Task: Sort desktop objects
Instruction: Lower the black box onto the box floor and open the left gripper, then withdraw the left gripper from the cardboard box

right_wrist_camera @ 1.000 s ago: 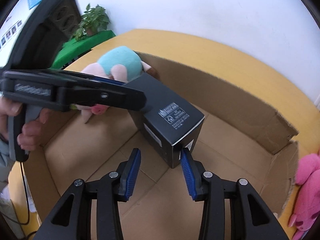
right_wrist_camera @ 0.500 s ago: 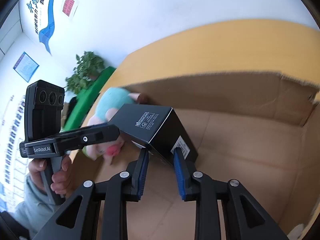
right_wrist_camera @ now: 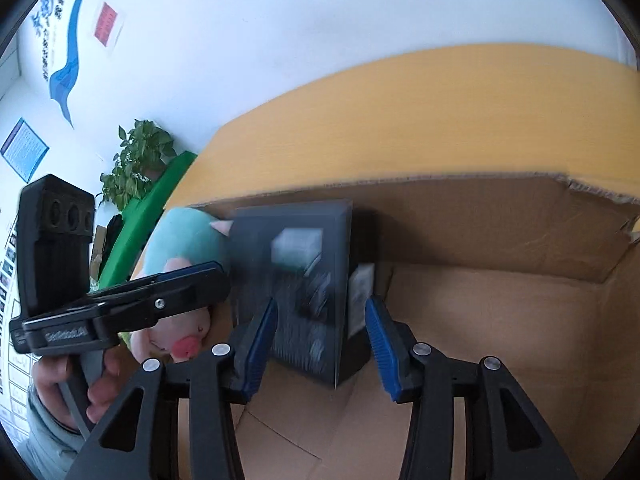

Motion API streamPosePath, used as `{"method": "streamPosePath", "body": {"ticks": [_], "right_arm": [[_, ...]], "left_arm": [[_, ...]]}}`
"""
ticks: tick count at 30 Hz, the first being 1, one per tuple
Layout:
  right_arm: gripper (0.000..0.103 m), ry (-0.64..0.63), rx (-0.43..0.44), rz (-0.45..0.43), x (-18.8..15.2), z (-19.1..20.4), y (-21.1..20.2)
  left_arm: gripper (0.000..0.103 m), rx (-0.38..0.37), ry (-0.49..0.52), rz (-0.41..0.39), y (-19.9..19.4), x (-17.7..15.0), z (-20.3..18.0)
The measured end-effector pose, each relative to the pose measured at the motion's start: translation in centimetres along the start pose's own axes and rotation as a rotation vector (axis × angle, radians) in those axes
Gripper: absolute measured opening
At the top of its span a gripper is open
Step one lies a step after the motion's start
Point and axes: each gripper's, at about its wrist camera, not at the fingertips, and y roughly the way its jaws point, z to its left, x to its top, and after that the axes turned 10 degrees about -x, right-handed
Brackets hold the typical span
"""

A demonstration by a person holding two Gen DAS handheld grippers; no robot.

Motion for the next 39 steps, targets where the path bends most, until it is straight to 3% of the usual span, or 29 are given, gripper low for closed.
{"method": "streamPosePath", "body": {"ticks": [6, 8, 11, 12, 14, 15, 16, 17, 18, 21, 25, 30, 39], "right_arm": [[0.045, -0.002, 0.004, 0.051, -0.9, 0.9, 1.0], [0.045, -0.007, 0.001, 0.049, -0.8, 1.2, 0.9], [0.045, -0.029, -0.055, 0.02, -1.0, 1.9, -0.5], [0.049, -0.043, -0.088, 0.011, -1.1, 2.2, -1.1], [0.065, -0.087, -0.175, -0.029, -1.5, 3.0, -3.2], [0.079, -0.104, -0.218, -0.06, -1.7, 3.6, -4.4], [0.092, -0.116, -0.265, -0.104, -2.1, 4.2, -5.9], [0.097, -0.123, -0.301, -0.16, -2.7, 4.8, -7.8], [0.103, -0.125, -0.32, -0.213, -3.2, 5.6, -9.2], [0.103, -0.151, -0.355, -0.336, -5.9, 8.2, -13.6], [0.103, -0.186, -0.395, -0.387, -9.5, 11.8, -16.7], [0.103, -0.241, -0.418, -0.433, -14.3, 14.9, -20.0], [0.103, -0.285, -0.44, -0.471, -20.1, 18.0, -24.2]], "left_arm": [[0.056, 0.011, 0.019, 0.055, 1.1, -0.5, -0.5], [0.056, 0.004, 0.029, 0.031, 0.3, -0.5, -1.0], [0.056, 0.038, 0.133, -0.044, -2.4, -1.0, -3.1], [0.056, 0.058, 0.176, -0.072, -3.5, -1.3, -4.0], [0.058, 0.134, 0.287, -0.156, -6.5, -2.4, -6.3], [0.059, 0.175, 0.337, -0.205, -7.9, -3.1, -7.4], [0.063, 0.229, 0.389, -0.271, -9.7, -4.2, -8.8], [0.067, 0.27, 0.413, -0.319, -11.1, -5.1, -9.7], [0.079, 0.304, 0.426, -0.366, -12.5, -6.0, -10.5], [0.082, 0.334, 0.433, -0.487, -16.7, -9.6, -12.5], [0.082, 0.362, 0.461, -0.552, -20.3, -13.8, -14.0], [0.082, 0.357, 0.491, -0.574, -22.9, -18.0, -15.3], [0.082, 0.356, 0.446, -0.582, -24.3, -21.5, -16.9]]}}
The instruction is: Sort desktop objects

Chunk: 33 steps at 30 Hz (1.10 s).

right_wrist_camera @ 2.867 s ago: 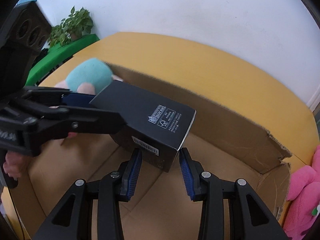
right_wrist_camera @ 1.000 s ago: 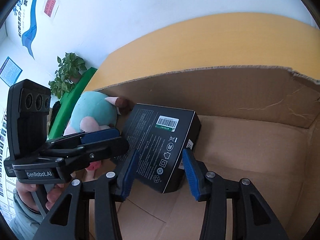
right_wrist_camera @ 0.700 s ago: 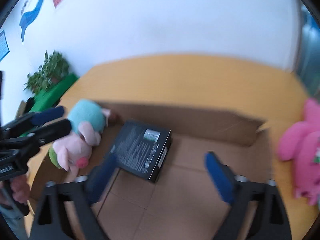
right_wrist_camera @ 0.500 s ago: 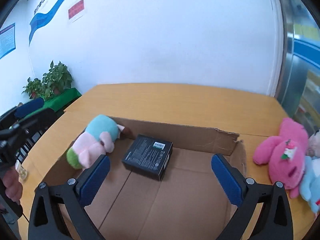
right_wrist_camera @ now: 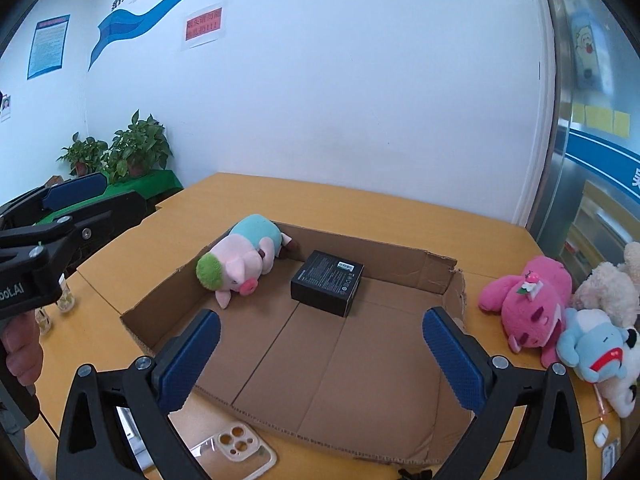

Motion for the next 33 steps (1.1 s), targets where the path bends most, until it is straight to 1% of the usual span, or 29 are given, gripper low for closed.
{"method": "streamPosePath", "body": {"ticks": [4, 8, 12, 14, 16, 21, 23, 24, 25, 26, 27, 30, 31, 32, 33], "right_arm": [[0.103, 0.014, -0.01, -0.008, -0.9, -0.2, -1.8], [0.103, 0.011, -0.006, -0.005, -1.7, -0.4, -3.0], [0.103, -0.002, 0.025, -0.016, -3.3, -2.2, -4.7], [0.103, -0.004, 0.013, -0.002, -4.9, -4.0, -5.2], [0.103, 0.01, -0.013, 0.05, -6.8, -6.3, -4.9], [0.102, 0.139, -0.037, 0.288, -14.7, -13.4, -2.5], [0.094, 0.154, -0.04, 0.379, -17.9, -14.6, -1.5], [0.088, 0.153, -0.03, 0.416, -19.2, -14.8, -1.0], [0.083, 0.148, -0.017, 0.448, -20.4, -14.8, -0.6], [0.081, 0.144, -0.007, 0.465, -21.3, -14.6, -0.2], [0.078, 0.146, 0.004, 0.472, -22.1, -14.4, 0.1], [0.068, 0.174, 0.041, 0.472, -22.7, -14.2, 0.5], [0.061, 0.18, 0.054, 0.466, -22.7, -14.1, 0.6], [0.058, 0.184, 0.066, 0.461, -22.6, -14.0, 0.8], [0.047, 0.183, 0.079, 0.46, -22.5, -13.9, 0.9]], "left_arm": [[0.082, -0.018, 0.019, -0.014, -1.3, -0.5, -1.1], [0.082, -0.048, 0.016, -0.004, -1.8, -1.3, -1.8], [0.082, -0.109, -0.002, 0.061, -1.3, -3.0, -2.5], [0.082, -0.149, -0.032, 0.096, -0.7, -4.2, -2.5], [0.082, -0.192, -0.063, 0.135, 0.0, -5.5, -2.7], [0.082, -0.267, -0.11, 0.243, 2.5, -8.7, -3.9], [0.082, -0.292, -0.128, 0.281, 3.6, -9.4, -4.4], [0.082, -0.304, -0.137, 0.297, 4.0, -9.8, -4.7], [0.082, -0.317, -0.146, 0.313, 4.5, -10.2, -5.1], [0.082, -0.327, -0.15, 0.324, 4.8, -10.4, -5.4], [0.082, -0.335, -0.15, 0.335, 5.1, -10.6, -5.8], [0.082, -0.355, -0.128, 0.369, 5.8, -11.2, -6.9], [0.082, -0.362, -0.125, 0.38, 6.1, -11.4, -7.3], [0.082, -0.369, -0.126, 0.387, 6.3, -11.5, -7.4], [0.082, -0.38, -0.129, 0.396, 6.6, -11.7, -7.7]]}}
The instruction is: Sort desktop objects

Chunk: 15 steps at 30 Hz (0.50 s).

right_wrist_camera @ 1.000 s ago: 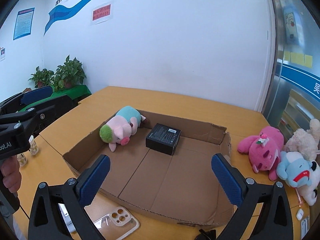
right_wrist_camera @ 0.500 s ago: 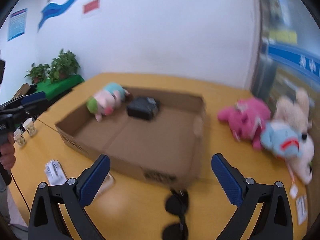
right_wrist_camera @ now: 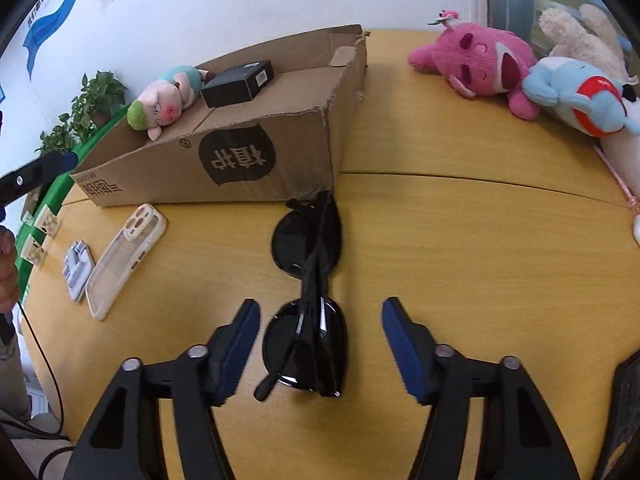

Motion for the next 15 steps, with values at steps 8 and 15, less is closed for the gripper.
{"method": "streamPosePath", "body": {"ticks": [8, 15], "right_arm": [[0.016, -0.008, 0.005, 0.047, -0.3, 0.6, 1.5], [0.014, 0.039, 0.058, 0.032, -1.6, 2.3, 1.2]], "left_arm": [[0.08, -0.134, -0.033, 0.079, 3.4, -0.1, -0.8], [0.054, -0.277, -0.051, 0.213, 8.5, -1.2, -2.8]]}}
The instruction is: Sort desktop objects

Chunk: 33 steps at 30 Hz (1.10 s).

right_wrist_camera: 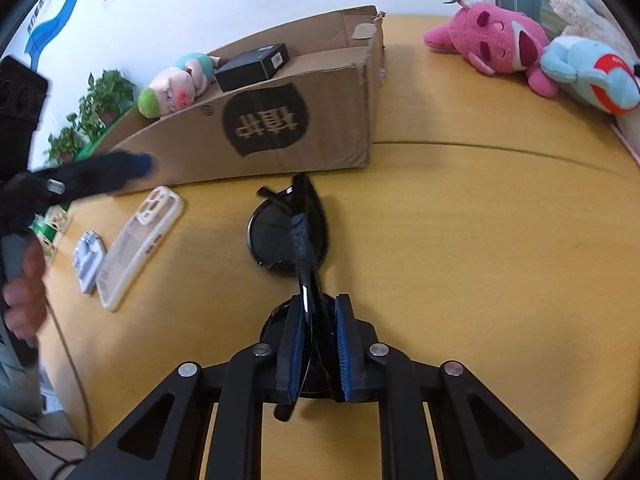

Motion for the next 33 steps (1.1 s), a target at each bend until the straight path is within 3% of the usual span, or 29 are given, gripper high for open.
{"method": "streamPosePath", "body": {"ticks": [5, 10, 16, 22, 26, 33], "right_arm": [[0.014, 0.055, 0.053, -0.029, -0.7, 2.1, 0.3], [0.013, 0.05, 0.096, -0.033, -0.9, 3.9, 0.6], [0.013, 0.032, 0.114, -0.039, -0.6, 4.8, 0.7], [0.012, 0.007, 0.143, -0.093, -0.1, 6.3, -1.5], [0.012, -0.025, 0.143, -0.173, 0.8, 7.6, -4.4], [0.012, -0.098, 0.121, -0.322, 4.7, 8.9, -8.5]], "left_arm": [[0.04, -0.072, -0.055, 0.07, 2.7, -0.9, 0.9], [0.025, -0.075, -0.096, 0.094, 3.6, -1.5, 2.1], [0.021, -0.096, -0.121, 0.052, 2.3, -1.9, 2.8], [0.02, -0.09, -0.069, -0.028, -0.8, -1.2, 0.9], [0.018, -0.076, -0.012, -0.085, -3.6, 0.0, -0.9], [0.015, -0.018, 0.163, -0.18, -8.2, 4.9, -4.4]]}}
